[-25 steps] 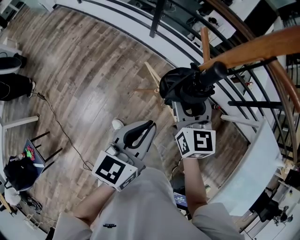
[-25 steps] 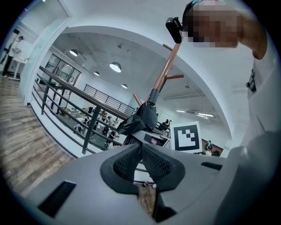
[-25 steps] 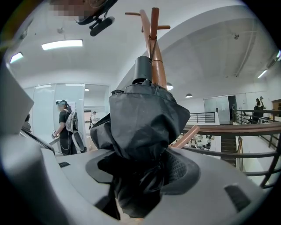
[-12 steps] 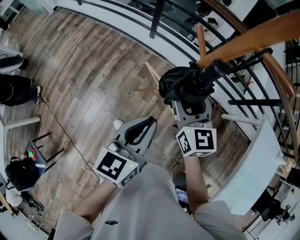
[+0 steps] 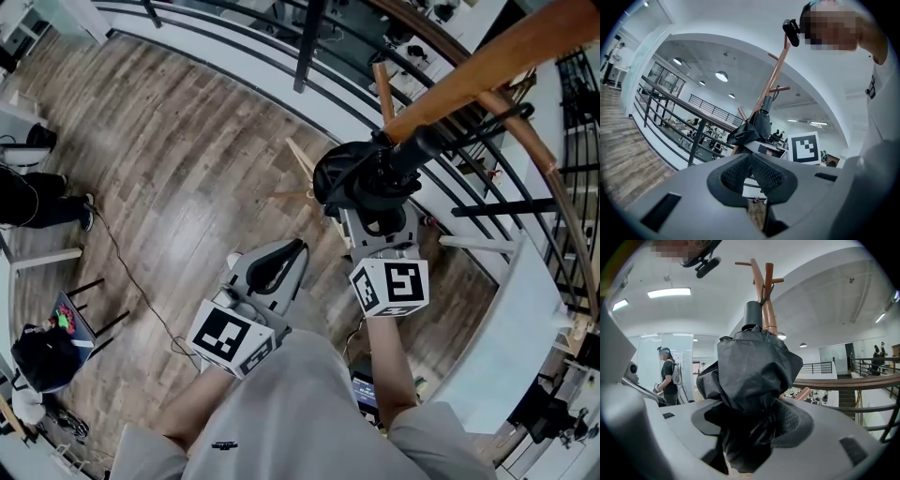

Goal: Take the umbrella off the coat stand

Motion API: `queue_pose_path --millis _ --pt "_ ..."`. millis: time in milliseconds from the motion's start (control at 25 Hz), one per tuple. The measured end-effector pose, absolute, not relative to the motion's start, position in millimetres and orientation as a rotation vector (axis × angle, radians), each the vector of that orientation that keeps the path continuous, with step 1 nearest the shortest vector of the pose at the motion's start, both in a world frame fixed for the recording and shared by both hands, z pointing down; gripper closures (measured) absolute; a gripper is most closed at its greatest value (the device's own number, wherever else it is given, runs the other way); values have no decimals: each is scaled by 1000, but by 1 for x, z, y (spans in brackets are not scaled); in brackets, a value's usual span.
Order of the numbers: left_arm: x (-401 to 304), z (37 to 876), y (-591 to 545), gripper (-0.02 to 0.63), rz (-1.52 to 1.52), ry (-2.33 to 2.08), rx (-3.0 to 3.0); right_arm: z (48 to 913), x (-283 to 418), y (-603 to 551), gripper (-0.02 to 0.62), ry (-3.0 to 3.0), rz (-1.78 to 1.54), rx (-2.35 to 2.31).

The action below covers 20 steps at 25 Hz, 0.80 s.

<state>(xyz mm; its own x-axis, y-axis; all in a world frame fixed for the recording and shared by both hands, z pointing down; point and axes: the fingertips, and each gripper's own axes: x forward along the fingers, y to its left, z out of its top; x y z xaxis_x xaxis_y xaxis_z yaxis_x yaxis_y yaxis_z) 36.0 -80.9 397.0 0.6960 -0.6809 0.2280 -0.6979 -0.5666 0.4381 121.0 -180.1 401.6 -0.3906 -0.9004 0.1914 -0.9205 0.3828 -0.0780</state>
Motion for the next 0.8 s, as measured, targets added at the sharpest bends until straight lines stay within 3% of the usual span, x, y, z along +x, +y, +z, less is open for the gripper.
queue_pose_path --millis 800 --pt "28 362 -81 565 -30 -1089 2444 360 126 -162 299 -2531 173 1668"
